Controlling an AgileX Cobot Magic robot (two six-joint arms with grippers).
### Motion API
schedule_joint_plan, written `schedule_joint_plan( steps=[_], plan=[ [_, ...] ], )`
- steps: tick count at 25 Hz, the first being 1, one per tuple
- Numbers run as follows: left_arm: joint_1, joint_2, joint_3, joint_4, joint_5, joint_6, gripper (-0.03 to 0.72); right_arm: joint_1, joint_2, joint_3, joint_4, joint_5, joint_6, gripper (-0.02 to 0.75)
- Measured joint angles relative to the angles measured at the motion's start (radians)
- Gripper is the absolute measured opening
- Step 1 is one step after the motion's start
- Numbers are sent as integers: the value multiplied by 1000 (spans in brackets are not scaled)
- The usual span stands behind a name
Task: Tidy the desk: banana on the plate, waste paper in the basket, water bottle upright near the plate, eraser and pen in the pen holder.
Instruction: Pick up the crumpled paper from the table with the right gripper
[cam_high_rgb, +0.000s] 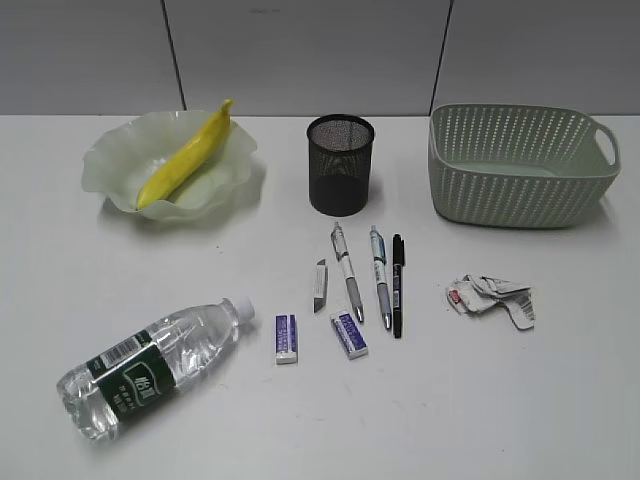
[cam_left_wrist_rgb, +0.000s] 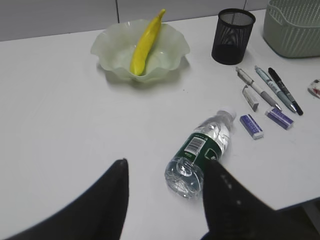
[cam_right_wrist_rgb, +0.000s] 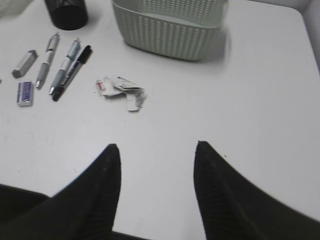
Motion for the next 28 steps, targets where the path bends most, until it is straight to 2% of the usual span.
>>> schedule_joint_plan(
  steps=[5, 8, 12, 14, 16, 23, 28],
  plan=[
    [0, -22, 12, 33, -3, -40, 363, 24, 254, -25, 219, -114, -295, 368],
    [0, -22, 12, 38, -3, -45, 363, 84, 437, -47, 262, -169, -431, 370],
    [-17, -22, 12, 39, -4, -45, 363, 172, 752, -110, 262, -180, -552, 472],
    [-30, -22, 12, 41, -4, -46, 363, 191, 893, -153, 235, -181, -567, 540],
    [-39, -22, 12, 41, -4, -46, 363, 194, 1053, -214, 209, -187, -572, 576],
    [-42, -22, 12, 41, -4, -47, 363, 194, 1500, -431, 155, -257, -576, 585],
    [-42, -22, 12, 41, -4, -48, 363, 194, 1704, -529, 109, -269, -576, 585]
  ],
)
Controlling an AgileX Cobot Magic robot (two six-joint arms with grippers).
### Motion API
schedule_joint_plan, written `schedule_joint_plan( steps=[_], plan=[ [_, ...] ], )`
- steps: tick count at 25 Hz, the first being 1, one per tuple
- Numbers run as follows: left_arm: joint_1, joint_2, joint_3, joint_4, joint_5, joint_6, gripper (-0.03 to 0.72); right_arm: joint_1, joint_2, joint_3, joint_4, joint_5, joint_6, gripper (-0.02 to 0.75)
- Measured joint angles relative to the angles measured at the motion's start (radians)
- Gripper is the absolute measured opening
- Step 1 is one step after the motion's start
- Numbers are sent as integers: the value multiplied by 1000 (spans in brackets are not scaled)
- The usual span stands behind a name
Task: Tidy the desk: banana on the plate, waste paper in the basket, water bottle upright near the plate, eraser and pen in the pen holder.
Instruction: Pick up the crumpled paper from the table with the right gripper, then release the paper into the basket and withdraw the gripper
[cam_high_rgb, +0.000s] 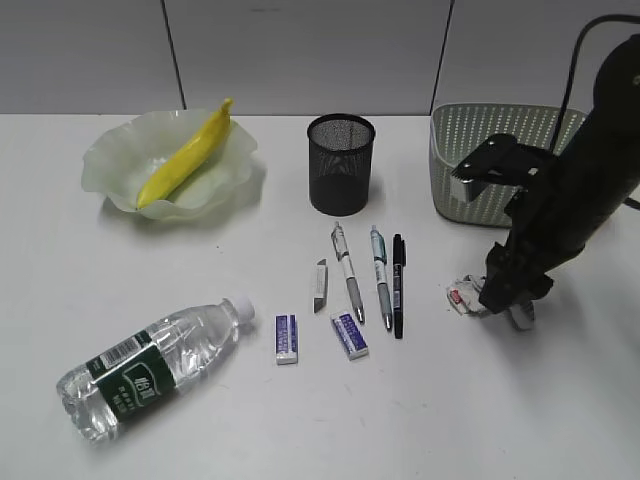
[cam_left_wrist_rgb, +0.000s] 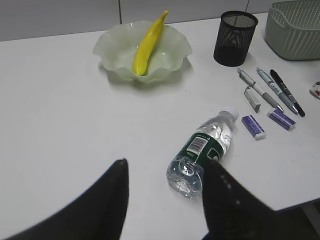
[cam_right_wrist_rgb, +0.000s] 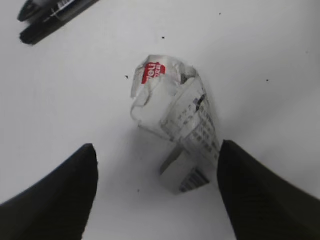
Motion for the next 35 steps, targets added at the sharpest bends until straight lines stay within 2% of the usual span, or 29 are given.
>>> schedule_joint_plan(
  steps=[5, 7, 9, 12, 13, 18, 22, 26, 29, 35],
  plan=[
    [0, 0, 0, 0, 0, 0, 363, 0, 132, -44, -17, -34, 0, 575],
    [0, 0, 0, 0, 0, 0, 363, 0, 159, -51, -19, -35, 0, 531],
    [0, 0, 0, 0, 0, 0, 363, 0, 168, -53, -20, -32, 0, 414],
    [0, 0, 0, 0, 0, 0, 363, 0, 168, -71, -18, 2, 0, 146],
    [0, 0, 0, 0, 0, 0, 363, 0, 168, -81, -11, 22, 0, 116],
    [0, 0, 0, 0, 0, 0, 363, 4, 111, -137, 6, 140, 0, 115],
    [0, 0, 0, 1, 0, 0, 363, 4, -39, -168, 38, 121, 0, 113],
    [0, 0, 0, 1, 0, 0, 363, -11, -170, -177, 49, -107, 0, 109],
    [0, 0, 0, 1, 0, 0, 363, -50, -171, -182, 63, -319, 10, 109],
    [0, 0, 0, 1, 0, 0, 363, -126, -17, -194, 90, -451, 22, 110]
  ],
)
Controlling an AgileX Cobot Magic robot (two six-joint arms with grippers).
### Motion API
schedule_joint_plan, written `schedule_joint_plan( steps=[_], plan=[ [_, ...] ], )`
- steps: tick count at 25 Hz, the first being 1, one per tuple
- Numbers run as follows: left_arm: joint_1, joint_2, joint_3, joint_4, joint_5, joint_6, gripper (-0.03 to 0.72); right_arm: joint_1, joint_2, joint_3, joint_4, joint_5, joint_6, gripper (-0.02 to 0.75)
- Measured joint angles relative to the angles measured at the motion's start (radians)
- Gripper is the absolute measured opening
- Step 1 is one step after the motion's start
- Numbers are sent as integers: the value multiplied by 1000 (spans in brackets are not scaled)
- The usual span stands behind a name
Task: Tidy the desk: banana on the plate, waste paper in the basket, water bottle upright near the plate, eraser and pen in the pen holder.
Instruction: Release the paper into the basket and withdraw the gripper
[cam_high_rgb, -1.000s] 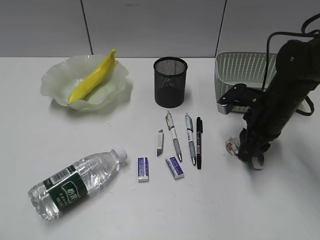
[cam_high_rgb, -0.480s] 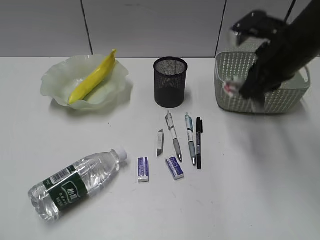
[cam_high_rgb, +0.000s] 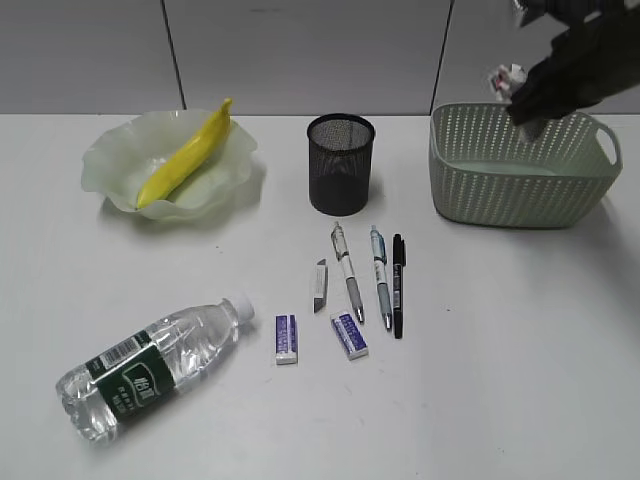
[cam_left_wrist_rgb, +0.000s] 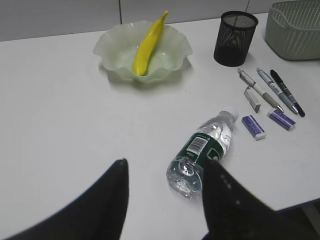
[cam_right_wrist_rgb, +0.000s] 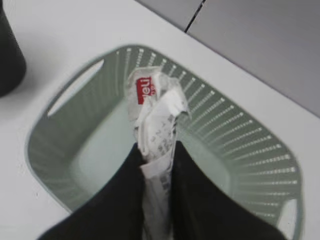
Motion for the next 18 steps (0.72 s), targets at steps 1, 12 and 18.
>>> schedule_joint_plan(
  steps=[1, 12, 18],
  plan=[
    [0, 0, 0, 0, 0, 0, 363, -4, 26, 0, 13, -2, 1, 133],
    [0, 0, 0, 0, 0, 0, 363, -5, -21, 0, 92, 79, 144, 597],
    [0, 0, 0, 0, 0, 0, 363, -5, -230, 4, 66, 467, 263, 583]
  ],
)
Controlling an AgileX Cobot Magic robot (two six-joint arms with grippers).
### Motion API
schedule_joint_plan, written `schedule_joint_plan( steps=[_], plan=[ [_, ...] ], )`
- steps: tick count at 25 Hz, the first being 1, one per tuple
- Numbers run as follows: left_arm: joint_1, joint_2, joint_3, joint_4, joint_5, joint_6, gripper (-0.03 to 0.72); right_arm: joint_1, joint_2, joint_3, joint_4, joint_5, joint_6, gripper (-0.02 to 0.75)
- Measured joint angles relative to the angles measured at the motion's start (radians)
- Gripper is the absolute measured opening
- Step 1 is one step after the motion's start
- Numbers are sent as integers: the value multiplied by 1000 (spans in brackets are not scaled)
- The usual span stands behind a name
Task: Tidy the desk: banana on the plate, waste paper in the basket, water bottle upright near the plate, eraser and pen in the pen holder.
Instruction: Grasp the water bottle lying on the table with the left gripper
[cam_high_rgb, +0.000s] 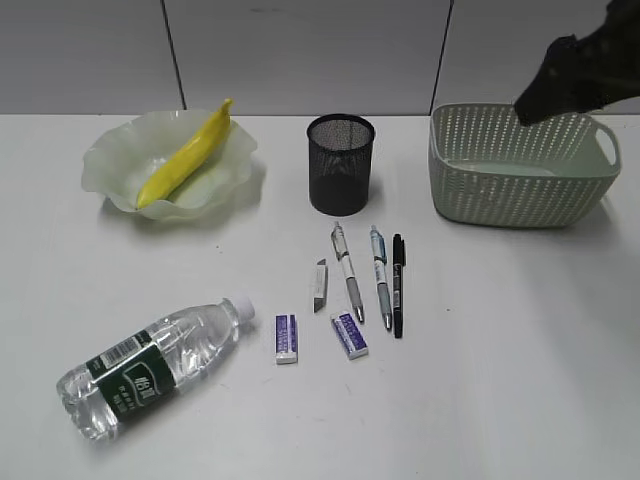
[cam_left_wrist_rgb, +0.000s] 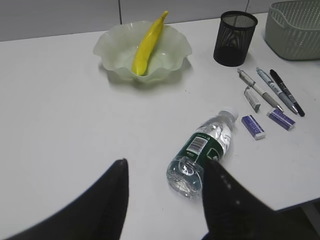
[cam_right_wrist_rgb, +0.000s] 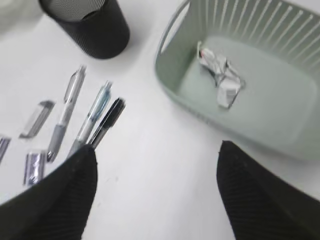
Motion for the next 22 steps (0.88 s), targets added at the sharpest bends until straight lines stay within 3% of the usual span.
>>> schedule_joint_plan(
  steps=[5, 12, 22],
  plan=[
    [0, 0, 0, 0, 0, 0, 363, 0, -236, 111, -91, 146, 124, 582],
    [0, 0, 0, 0, 0, 0, 363, 0, -662, 353, -121, 260, 193, 582],
    [0, 27, 0, 0, -1, 0, 363, 0, -1211, 654, -252, 320, 317, 582]
  ],
)
